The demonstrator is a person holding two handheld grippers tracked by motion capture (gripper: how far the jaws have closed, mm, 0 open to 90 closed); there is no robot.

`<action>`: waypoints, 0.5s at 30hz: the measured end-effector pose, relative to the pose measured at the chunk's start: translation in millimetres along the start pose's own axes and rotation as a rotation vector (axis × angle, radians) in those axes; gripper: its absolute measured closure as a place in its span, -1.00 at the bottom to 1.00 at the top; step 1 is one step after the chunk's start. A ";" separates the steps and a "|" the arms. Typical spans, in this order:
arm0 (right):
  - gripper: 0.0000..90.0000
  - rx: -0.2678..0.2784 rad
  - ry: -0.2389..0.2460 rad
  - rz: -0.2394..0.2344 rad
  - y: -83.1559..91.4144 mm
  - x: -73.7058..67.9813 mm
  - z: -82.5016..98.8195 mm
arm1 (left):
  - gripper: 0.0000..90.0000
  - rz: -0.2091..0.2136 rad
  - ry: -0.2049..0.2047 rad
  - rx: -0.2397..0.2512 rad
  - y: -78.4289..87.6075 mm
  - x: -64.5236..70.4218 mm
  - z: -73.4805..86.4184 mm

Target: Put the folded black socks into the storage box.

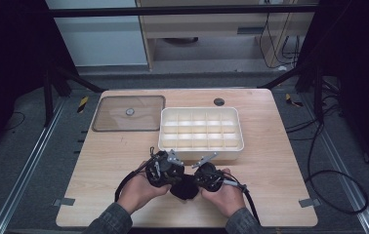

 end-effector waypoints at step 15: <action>0.92 0.004 -0.022 -0.013 -0.7 2.3 1.6 | 0.75 0.014 -0.033 -0.011 -5.1 11.1 -5.4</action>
Point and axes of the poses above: each handheld gripper's, and its own axes: y roughly backward along the jaws, z roughly out of its underside, x roughly to its right, the point moved 3 cm from there along -y, roughly forward along the jaws, and after that the axes turned 10 degrees about z, right-handed, at the moved point
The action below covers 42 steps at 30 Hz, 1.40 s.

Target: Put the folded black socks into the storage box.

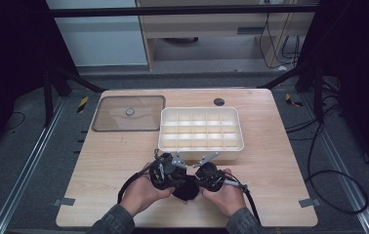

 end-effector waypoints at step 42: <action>0.68 0.061 -0.070 -0.009 16.0 19.8 7.6 | 0.77 0.029 -0.023 -0.005 -31.2 15.0 -8.3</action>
Point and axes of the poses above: each handheld gripper's, and its own axes: y roughly backward along the jaws, z roughly out of its underside, x roughly to its right, the point moved 3 cm from there along -y, roughly forward along the jaws, and after that the axes turned 10 degrees about z, right-handed, at the moved point
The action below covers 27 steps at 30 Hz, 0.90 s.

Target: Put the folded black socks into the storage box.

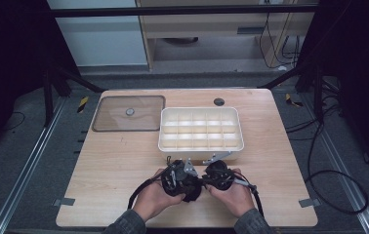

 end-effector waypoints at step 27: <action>0.64 -0.002 -0.032 0.040 6.9 22.0 10.4 | 0.77 0.014 -0.006 -0.026 -22.0 4.3 -7.5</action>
Point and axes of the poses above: each handheld gripper's, and its own axes: y roughly backward along the jaws, z roughly out of its underside, x roughly to its right, the point moved 3 cm from there along -y, roughly forward along the jaws, and after that the axes turned 10 degrees about z, right-handed, at the moved point
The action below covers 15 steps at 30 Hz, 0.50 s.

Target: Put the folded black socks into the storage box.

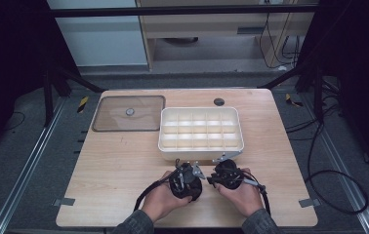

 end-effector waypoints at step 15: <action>0.62 -0.002 -0.015 0.007 1.2 6.3 3.5 | 0.77 0.020 0.008 0.000 -9.4 0.2 -4.9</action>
Point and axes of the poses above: each handheld gripper's, and its own axes: y roughly backward along the jaws, z roughly out of its underside, x roughly to its right, the point moved 3 cm from there along -y, roughly forward along the jaws, and after that the axes turned 10 degrees about z, right-handed, at the moved point
